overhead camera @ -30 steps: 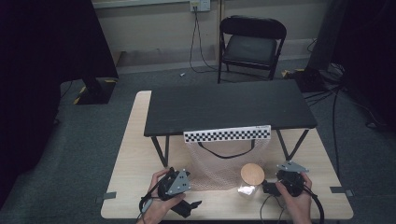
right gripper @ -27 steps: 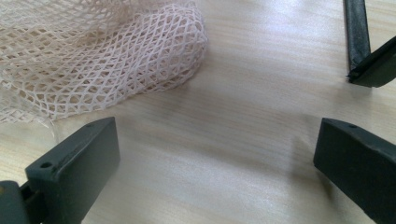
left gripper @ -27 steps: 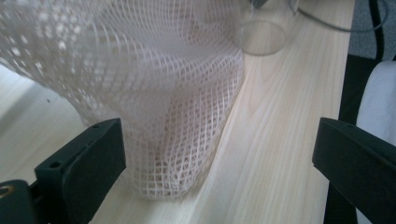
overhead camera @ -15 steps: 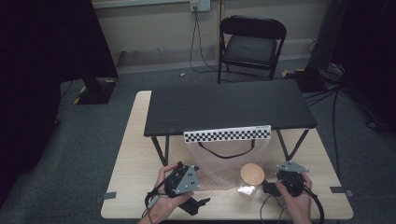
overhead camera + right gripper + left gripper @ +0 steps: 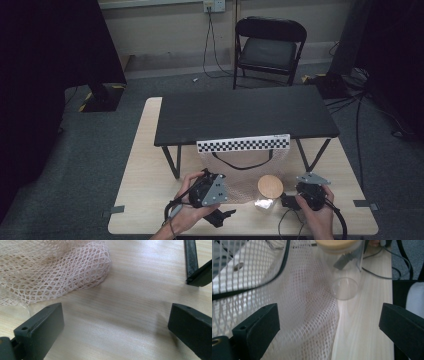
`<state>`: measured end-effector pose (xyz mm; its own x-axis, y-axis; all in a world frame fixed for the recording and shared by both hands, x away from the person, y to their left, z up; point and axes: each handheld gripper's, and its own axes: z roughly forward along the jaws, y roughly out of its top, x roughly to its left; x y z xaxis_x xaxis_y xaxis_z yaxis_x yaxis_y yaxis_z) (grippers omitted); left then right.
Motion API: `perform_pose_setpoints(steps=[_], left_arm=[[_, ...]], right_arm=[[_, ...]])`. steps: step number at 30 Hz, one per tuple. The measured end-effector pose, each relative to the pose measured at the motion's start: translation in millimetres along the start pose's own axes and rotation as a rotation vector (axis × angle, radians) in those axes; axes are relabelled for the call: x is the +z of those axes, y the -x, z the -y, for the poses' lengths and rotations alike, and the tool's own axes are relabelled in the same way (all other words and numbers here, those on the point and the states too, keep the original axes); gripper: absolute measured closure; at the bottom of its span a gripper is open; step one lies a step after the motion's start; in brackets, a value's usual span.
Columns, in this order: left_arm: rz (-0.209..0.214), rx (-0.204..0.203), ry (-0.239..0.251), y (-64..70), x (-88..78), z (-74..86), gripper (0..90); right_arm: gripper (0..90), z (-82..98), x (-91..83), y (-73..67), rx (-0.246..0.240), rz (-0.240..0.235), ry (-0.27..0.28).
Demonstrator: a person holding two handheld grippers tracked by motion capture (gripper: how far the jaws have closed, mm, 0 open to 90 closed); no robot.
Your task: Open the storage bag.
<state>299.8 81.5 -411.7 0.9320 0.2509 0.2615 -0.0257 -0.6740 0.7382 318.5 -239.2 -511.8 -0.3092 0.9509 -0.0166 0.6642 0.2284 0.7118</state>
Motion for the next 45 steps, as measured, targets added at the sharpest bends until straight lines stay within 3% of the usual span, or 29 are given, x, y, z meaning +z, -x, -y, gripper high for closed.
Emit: perform_pose_setpoints(steps=[9, 11, 13, 15, 21, 23, 27, 34, 40, 45], left_arm=[[-0.004, 0.038, 0.007, -9.7, 12.2, -16.1, 2.9], [0.024, 0.033, 0.022, -12.1, 14.9, -17.4, 3.2], [-0.002, 0.045, 0.023, -12.5, 16.2, -19.4, 3.2], [0.005, 0.063, 0.027, -14.1, 16.5, -21.8, 3.1], [-0.002, 0.065, 0.052, -27.0, 18.3, -26.9, 2.9], [0.0, 0.037, 0.081, -34.3, 19.9, -28.6, 2.9], [0.01, 0.079, 0.028, -36.5, 29.6, -27.9, 3.1], [-0.029, 0.104, -0.024, -37.2, 41.8, -22.8, 3.5], [-0.01, 0.104, -0.059, -38.1, 46.8, -17.5, 3.4], [0.042, 0.118, -0.098, -33.4, 47.2, -17.4, 2.5]], right_arm=[[0.0, 0.0, 0.0, 0.0, 0.0, 0.0, 0.0], [0.0, 0.0, 0.0, 0.0, 0.001, 0.0, 0.0], [0.0, 0.1, -0.1, 0.0, 0.001, 0.0, 0.0], [0.0, 0.0, 0.0, 0.0, 0.0, 0.0, 0.0], [0.0, 0.0, -0.1, -0.1, 0.001, 0.0, 0.0], [0.0, 0.0, 0.0, 0.0, 0.0, 0.0, 0.0], [0.0, 0.0, -0.1, -0.1, 0.001, 0.0, 0.0], [0.0, 0.0, 0.0, 0.0, 0.0, 0.0, 0.0], [0.0, 0.0, 0.0, 0.0, 0.0, 0.0, 0.0], [0.0, 0.0, 0.0, 0.0, 0.001, 0.0, 0.0]])
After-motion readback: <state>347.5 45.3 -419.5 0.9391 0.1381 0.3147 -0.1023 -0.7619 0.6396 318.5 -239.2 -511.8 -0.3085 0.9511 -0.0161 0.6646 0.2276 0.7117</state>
